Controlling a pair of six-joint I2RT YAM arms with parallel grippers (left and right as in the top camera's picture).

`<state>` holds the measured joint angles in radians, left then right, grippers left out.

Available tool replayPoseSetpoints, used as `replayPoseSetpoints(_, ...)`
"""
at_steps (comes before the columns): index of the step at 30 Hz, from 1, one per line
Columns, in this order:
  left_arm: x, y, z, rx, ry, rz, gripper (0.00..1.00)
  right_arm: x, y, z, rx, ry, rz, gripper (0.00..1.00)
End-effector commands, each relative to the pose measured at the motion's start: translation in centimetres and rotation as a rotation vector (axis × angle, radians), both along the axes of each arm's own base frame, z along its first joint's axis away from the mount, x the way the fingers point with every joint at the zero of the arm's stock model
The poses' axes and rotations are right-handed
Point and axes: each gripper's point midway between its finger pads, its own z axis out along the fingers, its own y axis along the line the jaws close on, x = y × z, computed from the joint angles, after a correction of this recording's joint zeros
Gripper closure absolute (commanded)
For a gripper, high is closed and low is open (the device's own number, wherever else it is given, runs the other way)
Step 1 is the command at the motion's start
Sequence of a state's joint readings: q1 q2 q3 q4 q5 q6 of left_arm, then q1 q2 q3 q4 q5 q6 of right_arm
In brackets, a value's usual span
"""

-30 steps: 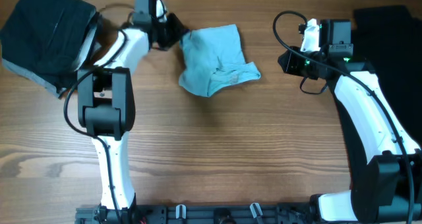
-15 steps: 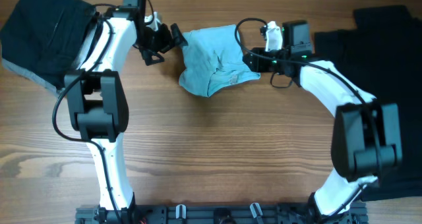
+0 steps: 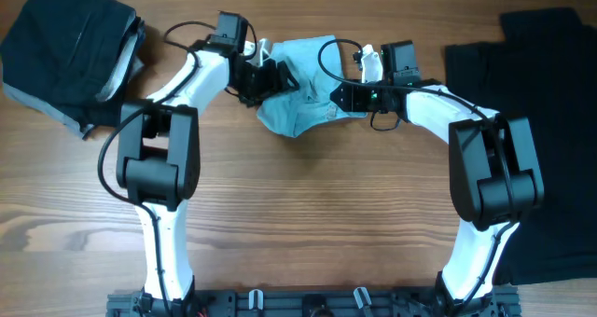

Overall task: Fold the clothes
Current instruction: 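Carry the folded shirt with the left gripper onto the top-left clothes stack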

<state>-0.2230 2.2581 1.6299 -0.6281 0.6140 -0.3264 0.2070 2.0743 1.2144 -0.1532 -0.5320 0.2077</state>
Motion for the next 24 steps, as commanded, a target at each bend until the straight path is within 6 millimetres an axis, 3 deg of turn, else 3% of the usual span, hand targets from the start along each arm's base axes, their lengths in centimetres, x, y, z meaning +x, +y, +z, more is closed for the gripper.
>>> replayPoseSetpoints(1, -1.6, -0.1, -3.8, 0.089, 0.039, -0.007, 0.60, -1.7, -0.2, -2.6, -0.018, 0.091, 0.002, 0.59)
replayPoseSetpoints(3, -1.1, 0.6, -3.7, 0.087, 0.035, 0.011, 0.90, -1.5, -0.5, -2.1, -0.039, 0.057, 0.030, 0.59)
replayPoseSetpoints(5, -0.4, 1.9, -3.1, 0.081, 0.026, 0.038, 0.96, -1.2, -1.3, -0.3, -0.036, 0.035, 0.015, 0.60)
replayPoseSetpoints(6, 0.4, 3.1, -1.6, 0.057, 0.007, 0.064, 0.96, -0.8, -2.1, 1.9, -0.030, 0.003, -0.005, 0.60)
replayPoseSetpoints(8, 2.4, 5.2, 2.9, -0.012, -0.058, 0.108, 0.96, 0.1, -3.8, 7.7, -0.013, -0.108, -0.046, 0.59)
replayPoseSetpoints(9, 4.3, 6.8, 7.8, -0.087, -0.150, 0.137, 0.96, 0.5, -4.7, 11.1, -0.003, -0.185, -0.067, 0.59)
replayPoseSetpoints(11, 7.0, 9.9, 15.1, -0.141, -0.314, 0.189, 0.96, 0.6, -5.5, 15.5, 0.010, -0.288, -0.088, 0.59)
replayPoseSetpoints(12, 8.4, 12.3, 19.0, -0.147, -0.421, 0.236, 0.96, 0.5, -5.7, 17.0, 0.013, -0.326, -0.095, 0.59)
replayPoseSetpoints(13, 9.4, 14.2, 21.6, -0.145, -0.508, 0.266, 0.96, 0.5, -5.7, 17.7, 0.017, -0.345, -0.095, 0.59)
replayPoseSetpoints(16, 12.4, 20.5, 27.2, -0.148, -0.765, 0.376, 0.96, 0.5, -5.7, 17.9, 0.060, -0.306, -0.150, 0.60)
replayPoseSetpoints(19, 13.4, 27.5, 30.4, -0.095, -0.947, 0.471, 0.96, 0.4, -5.4, 18.0, 0.094, -0.275, -0.167, 0.60)
replayPoseSetpoints(21, 13.0, 32.0, 31.2, -0.048, -0.998, 0.539, 0.96, -0.1, -4.8, 18.1, 0.130, -0.255, -0.142, 0.63)
replayPoseSetpoints(23, 12.2, 35.4, 30.3, -0.003, -0.981, 0.584, 0.96, -0.4, -4.8, 17.8, 0.140, -0.218, -0.159, 0.64)
replayPoseSetpoints(24, 11.4, 37.6, 28.3, 0.044, -0.931, 0.598, 0.96, -0.6, -4.8, 17.6, 0.146, -0.196, -0.172, 0.64)
